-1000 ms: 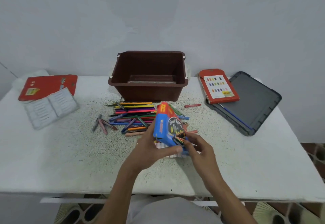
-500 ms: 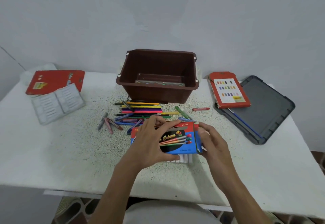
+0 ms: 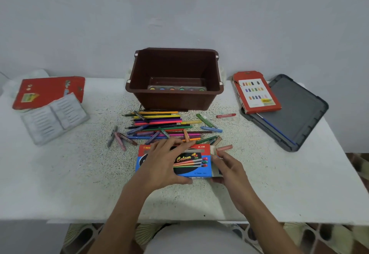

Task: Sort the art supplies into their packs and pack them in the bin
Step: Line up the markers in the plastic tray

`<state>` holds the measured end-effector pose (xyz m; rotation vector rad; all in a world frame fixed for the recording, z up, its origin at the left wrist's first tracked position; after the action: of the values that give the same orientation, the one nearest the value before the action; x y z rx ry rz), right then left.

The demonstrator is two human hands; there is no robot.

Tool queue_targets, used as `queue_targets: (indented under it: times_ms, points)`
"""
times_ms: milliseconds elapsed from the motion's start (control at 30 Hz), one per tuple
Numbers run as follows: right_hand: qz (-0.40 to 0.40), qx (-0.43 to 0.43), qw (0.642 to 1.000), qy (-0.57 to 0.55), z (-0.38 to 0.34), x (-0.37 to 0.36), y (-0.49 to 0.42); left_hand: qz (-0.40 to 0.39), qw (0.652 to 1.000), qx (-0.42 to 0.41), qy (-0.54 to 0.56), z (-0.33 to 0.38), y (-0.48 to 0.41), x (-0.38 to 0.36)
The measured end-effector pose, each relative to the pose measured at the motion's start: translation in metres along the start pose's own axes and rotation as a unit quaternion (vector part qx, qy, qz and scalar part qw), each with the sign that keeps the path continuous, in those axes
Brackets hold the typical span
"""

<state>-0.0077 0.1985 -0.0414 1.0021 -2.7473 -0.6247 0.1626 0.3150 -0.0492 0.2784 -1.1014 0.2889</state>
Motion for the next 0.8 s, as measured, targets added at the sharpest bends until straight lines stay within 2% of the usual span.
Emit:
queue_targets:
  times_ms: [67,133,267,333,433,533,667,800]
  points:
    - [0.013,0.014,1.000,0.019,0.004,-0.002,0.002,-0.002,1.000,0.002,0.005,-0.004,0.006,0.001]
    - [0.029,0.055,0.994,0.094,0.009,-0.004,0.002,0.000,1.000,0.005,0.005,-0.011,0.016,0.002]
    - [0.027,0.150,0.954,0.260,0.020,-0.011,0.001,0.028,1.000,0.004,-0.002,-0.032,0.034,0.003]
    - [0.035,0.229,0.901,0.368,0.025,-0.015,0.000,0.036,0.999,0.015,-0.004,-0.046,0.044,0.005]
    - [0.009,0.329,0.793,0.513,0.035,-0.019,-0.005,0.041,0.999,0.034,-0.007,-0.066,0.060,0.007]
    - [-0.035,0.361,0.714,0.599,0.037,-0.022,-0.014,0.053,0.998,0.038,-0.017,-0.085,0.078,0.010]
    - [-0.083,0.360,0.664,0.650,0.035,-0.027,-0.023,0.048,0.997,0.047,-0.029,-0.107,0.095,0.012]
    - [-0.086,0.362,0.654,0.658,0.031,-0.032,-0.024,0.037,0.996,0.068,-0.035,-0.122,0.106,0.012]
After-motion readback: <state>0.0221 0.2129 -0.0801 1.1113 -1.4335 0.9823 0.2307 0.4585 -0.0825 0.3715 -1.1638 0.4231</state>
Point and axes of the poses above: each hand's wrist, its own y-axis away from the middle knuckle, its own x-axis out of the back of the hand, z = x × y, the point moved 2 cm from there along -y, towards the middle knuckle, and after that the axes turned 3 degrees about z, right-handed, at the moved point
